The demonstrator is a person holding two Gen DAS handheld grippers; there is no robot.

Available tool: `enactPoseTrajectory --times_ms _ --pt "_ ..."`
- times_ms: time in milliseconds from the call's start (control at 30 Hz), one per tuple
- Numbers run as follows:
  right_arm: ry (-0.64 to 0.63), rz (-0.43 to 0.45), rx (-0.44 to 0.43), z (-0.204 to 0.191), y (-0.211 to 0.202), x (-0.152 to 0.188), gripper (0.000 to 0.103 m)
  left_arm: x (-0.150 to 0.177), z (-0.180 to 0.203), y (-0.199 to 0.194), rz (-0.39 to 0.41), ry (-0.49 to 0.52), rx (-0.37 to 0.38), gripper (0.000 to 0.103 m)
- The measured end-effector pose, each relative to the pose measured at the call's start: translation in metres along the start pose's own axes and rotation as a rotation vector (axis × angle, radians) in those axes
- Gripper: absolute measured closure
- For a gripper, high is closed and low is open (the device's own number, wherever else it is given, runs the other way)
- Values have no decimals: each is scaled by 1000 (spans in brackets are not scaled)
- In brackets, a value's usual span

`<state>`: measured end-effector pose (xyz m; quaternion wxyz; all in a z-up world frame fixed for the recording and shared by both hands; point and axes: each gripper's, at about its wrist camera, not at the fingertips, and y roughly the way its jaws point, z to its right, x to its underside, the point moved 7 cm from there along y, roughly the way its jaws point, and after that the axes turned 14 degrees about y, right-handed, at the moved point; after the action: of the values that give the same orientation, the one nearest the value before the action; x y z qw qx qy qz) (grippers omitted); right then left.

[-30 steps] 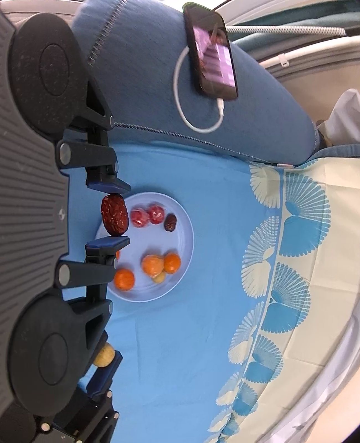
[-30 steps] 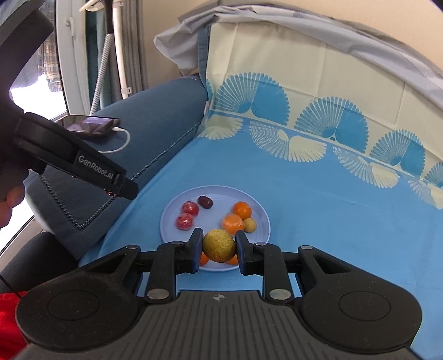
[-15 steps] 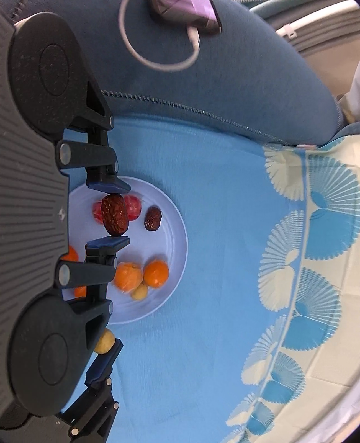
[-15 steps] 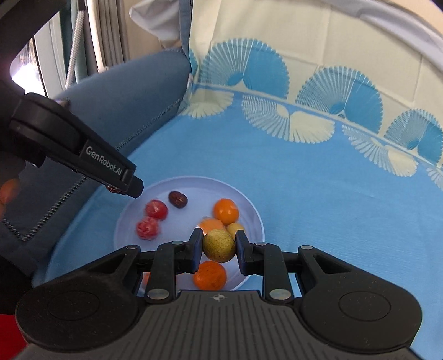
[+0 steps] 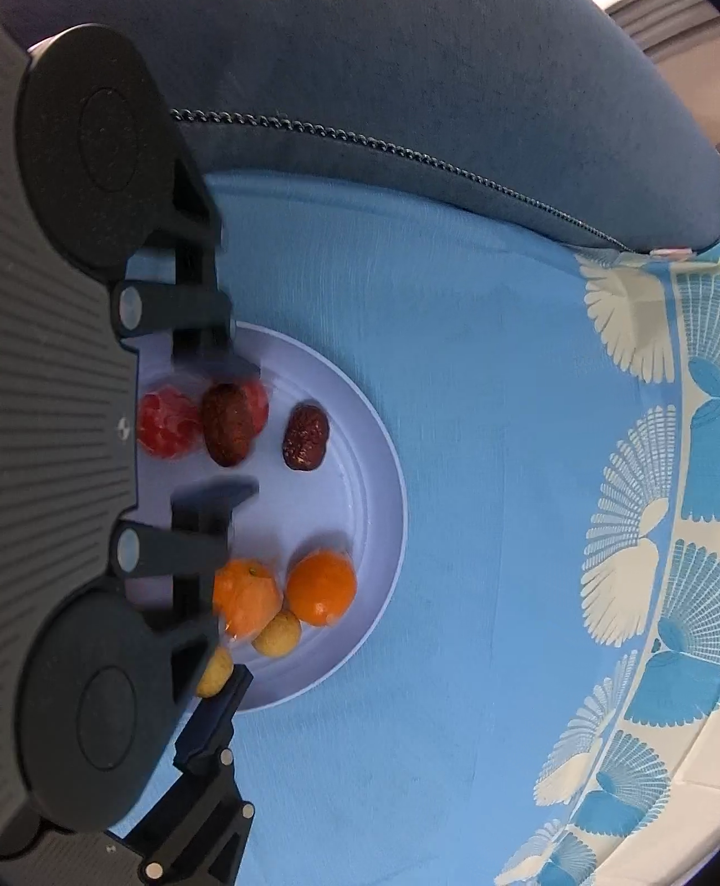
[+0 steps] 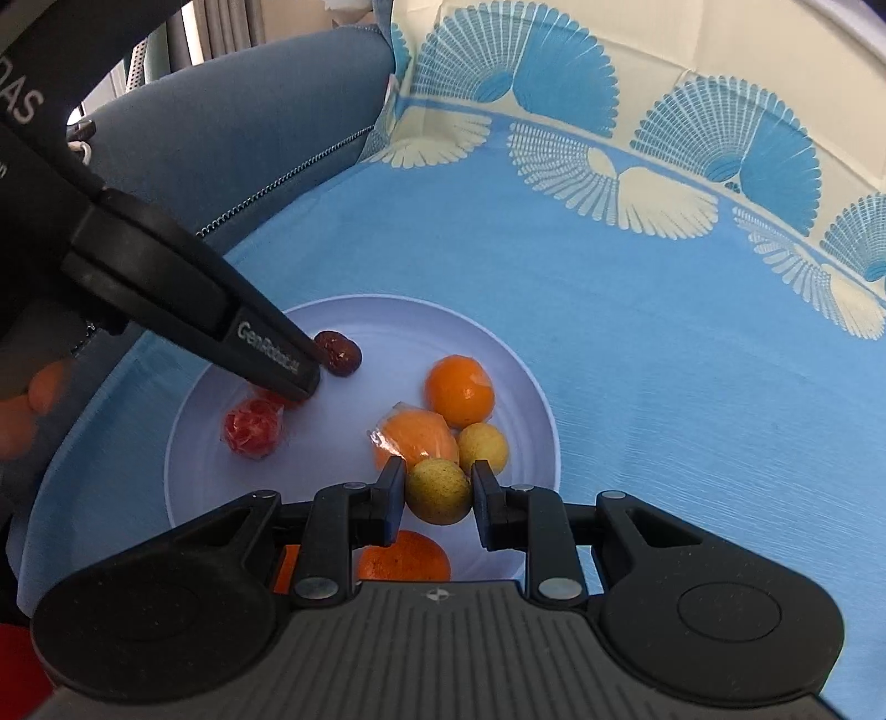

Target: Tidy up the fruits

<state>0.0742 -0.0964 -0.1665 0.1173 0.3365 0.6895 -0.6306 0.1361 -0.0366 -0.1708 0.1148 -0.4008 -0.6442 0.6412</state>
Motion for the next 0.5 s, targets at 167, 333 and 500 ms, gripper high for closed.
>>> enactPoseTrajectory --times_ms 167,333,500 --pt "-31 -2 19 1 -7 -6 14 0 -2 -26 98 58 -71 0" --pt "9 4 31 2 -46 0 5 29 -1 -53 58 28 -67 0" --pt "65 31 73 -2 -87 19 1 66 2 -92 34 -55 -96 0"
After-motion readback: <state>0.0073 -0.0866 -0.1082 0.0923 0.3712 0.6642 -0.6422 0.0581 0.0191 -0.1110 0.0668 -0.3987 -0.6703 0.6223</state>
